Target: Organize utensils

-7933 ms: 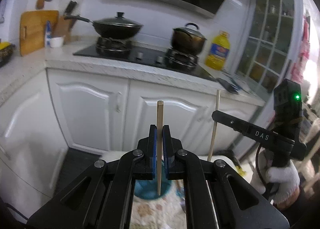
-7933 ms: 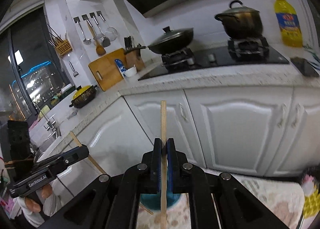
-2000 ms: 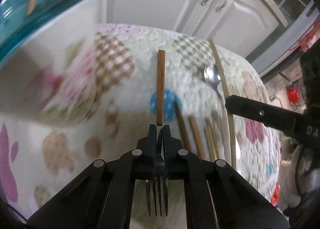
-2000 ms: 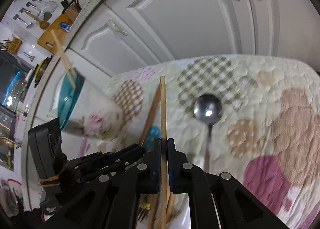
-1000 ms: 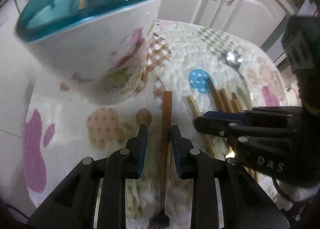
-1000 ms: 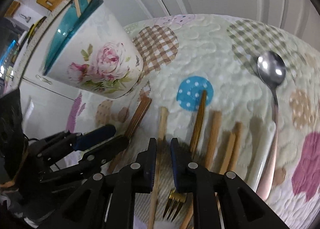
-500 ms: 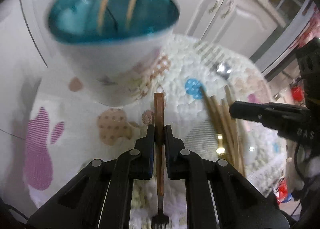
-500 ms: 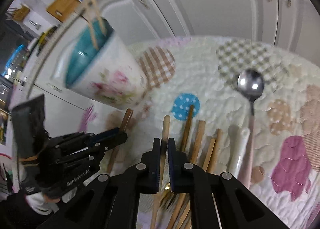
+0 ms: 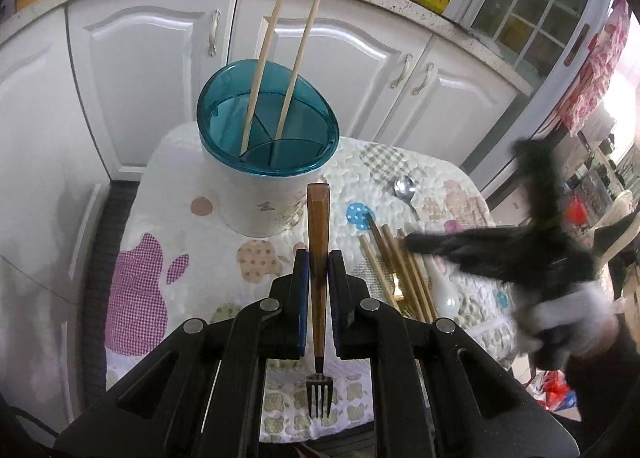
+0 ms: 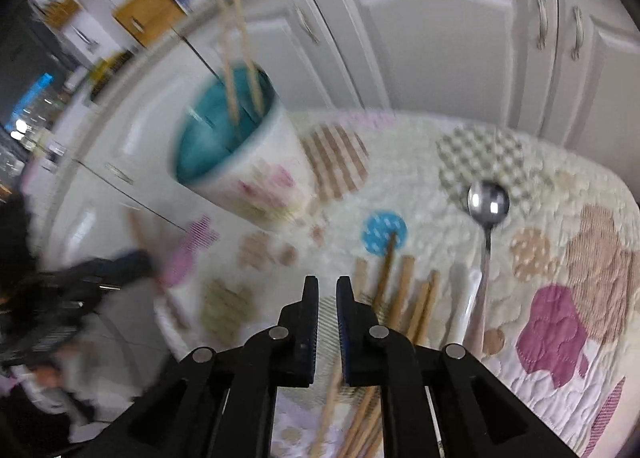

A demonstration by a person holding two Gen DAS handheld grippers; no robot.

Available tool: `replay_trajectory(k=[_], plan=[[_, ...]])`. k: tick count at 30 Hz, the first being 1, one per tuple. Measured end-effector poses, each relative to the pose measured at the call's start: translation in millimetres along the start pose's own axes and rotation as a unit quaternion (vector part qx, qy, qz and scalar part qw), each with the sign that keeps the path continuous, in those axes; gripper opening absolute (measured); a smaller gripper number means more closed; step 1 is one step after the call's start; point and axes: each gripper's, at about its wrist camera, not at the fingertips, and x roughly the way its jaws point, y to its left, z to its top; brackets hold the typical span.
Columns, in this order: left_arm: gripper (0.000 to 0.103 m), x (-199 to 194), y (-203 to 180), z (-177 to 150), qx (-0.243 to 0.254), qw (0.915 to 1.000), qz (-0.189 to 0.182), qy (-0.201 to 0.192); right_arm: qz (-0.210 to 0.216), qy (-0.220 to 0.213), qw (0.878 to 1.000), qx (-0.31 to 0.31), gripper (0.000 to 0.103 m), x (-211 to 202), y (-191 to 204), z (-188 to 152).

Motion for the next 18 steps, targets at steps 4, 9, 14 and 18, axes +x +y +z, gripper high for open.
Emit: replay_trajectory(k=[4, 9, 14, 18], plan=[[0.008, -5.8, -0.3, -1.6, 0.0, 1.0, 0.004, -0.005, -0.041, 0.055, 0.998, -0.016, 0.008, 49.2, 1.7, -6.1], [0.008, -10.5, 4.0, -5.1, -0.005, 0.9999, 0.009, -0.008, -0.093, 0.059, 0.993, -0.035, 0.019, 68.6, 7.4, -3.0], [0.008, -13.6, 5.8, -6.4, -0.015, 0.9998, 0.002, -0.011, -0.103, 0.051, 0.991, -0.063, 0.008, 75.7, 14.4, -4.8], [0.008, -30.7, 6.9, -1.9, -0.016, 0.9996, -0.007, -0.024, -0.031, 0.023, 0.999, -0.014, 0.006, 47.3, 5.0, -1.9]])
